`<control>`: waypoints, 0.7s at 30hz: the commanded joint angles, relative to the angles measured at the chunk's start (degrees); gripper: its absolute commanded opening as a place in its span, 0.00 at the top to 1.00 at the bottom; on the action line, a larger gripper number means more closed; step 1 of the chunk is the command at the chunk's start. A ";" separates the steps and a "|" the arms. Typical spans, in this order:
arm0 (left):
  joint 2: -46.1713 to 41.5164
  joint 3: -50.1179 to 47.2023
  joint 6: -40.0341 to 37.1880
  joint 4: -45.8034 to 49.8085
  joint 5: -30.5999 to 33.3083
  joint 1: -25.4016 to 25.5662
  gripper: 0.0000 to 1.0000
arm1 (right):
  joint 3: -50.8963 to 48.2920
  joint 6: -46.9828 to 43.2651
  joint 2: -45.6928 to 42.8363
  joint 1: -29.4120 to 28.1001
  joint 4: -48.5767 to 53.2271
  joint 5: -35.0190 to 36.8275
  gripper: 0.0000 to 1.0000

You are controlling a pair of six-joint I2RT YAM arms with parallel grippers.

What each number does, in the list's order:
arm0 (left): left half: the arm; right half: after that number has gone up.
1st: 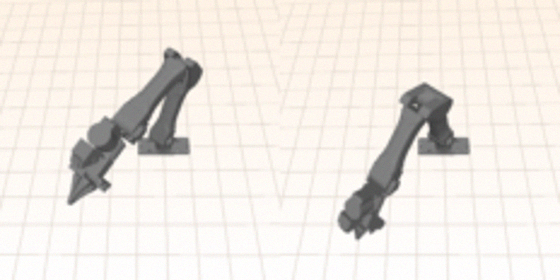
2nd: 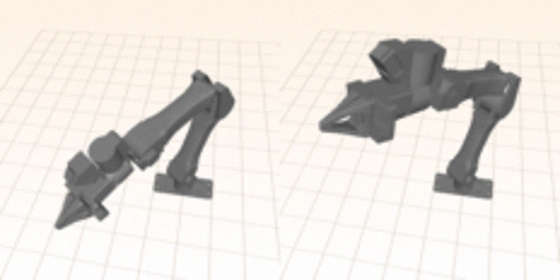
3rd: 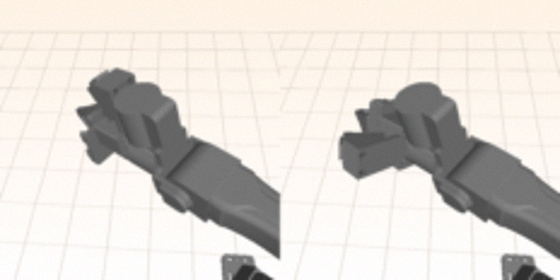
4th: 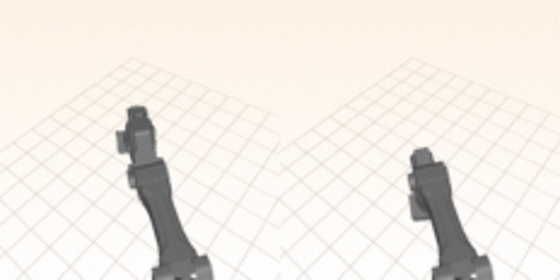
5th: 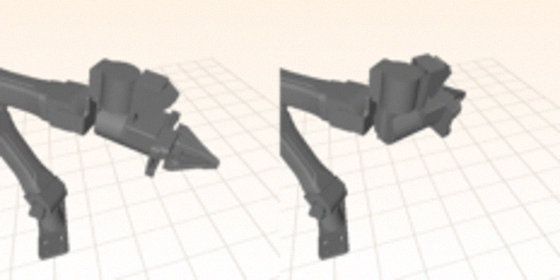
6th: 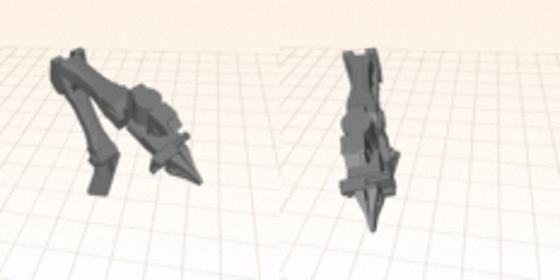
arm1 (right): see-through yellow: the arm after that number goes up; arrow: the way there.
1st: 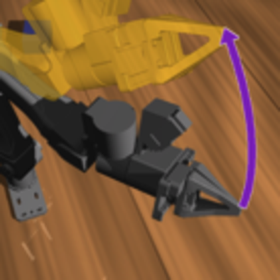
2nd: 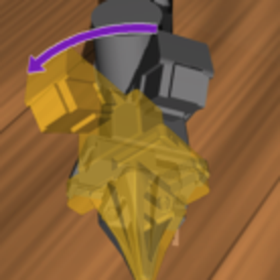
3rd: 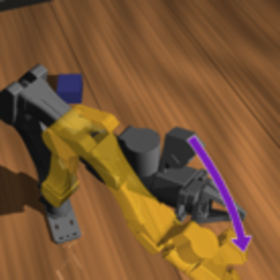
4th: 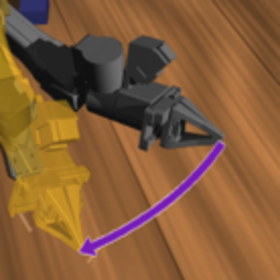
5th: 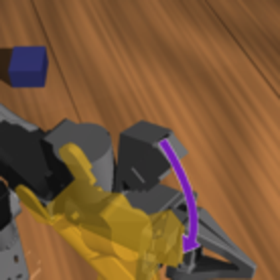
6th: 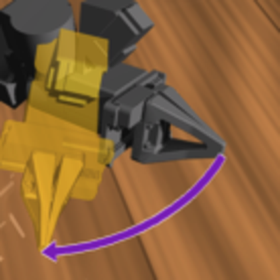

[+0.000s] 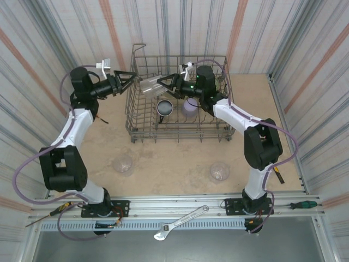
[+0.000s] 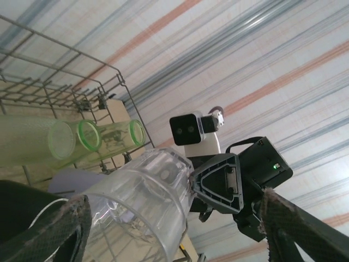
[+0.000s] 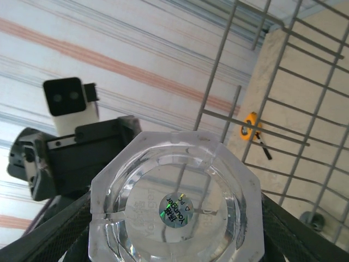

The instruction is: Load the cups into the dish rack

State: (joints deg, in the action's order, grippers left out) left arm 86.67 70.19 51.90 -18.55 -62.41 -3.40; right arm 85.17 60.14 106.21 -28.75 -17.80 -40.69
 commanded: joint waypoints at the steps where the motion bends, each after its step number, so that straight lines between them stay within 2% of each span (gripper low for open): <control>1: -2.91 2.30 -4.43 4.62 1.45 -2.22 0.13 | 3.04 -7.74 -4.07 0.10 7.03 1.49 0.57; 8: -2.55 4.04 -10.46 14.14 5.34 -5.27 0.02 | 7.17 -21.60 -4.35 -1.94 22.98 7.03 0.57; 11: -1.98 4.51 -11.81 16.58 6.56 -6.20 0.01 | 6.96 -24.30 -4.48 -2.49 25.25 8.34 0.58; 21: 1.39 4.16 -9.57 17.05 7.29 -9.19 0.01 | 7.47 -36.07 -5.41 -5.71 33.03 13.73 0.57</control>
State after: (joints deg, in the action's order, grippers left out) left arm 87.59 72.88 43.07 -2.59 -55.75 -11.84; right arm 90.26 30.46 103.81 -33.19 12.36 -29.43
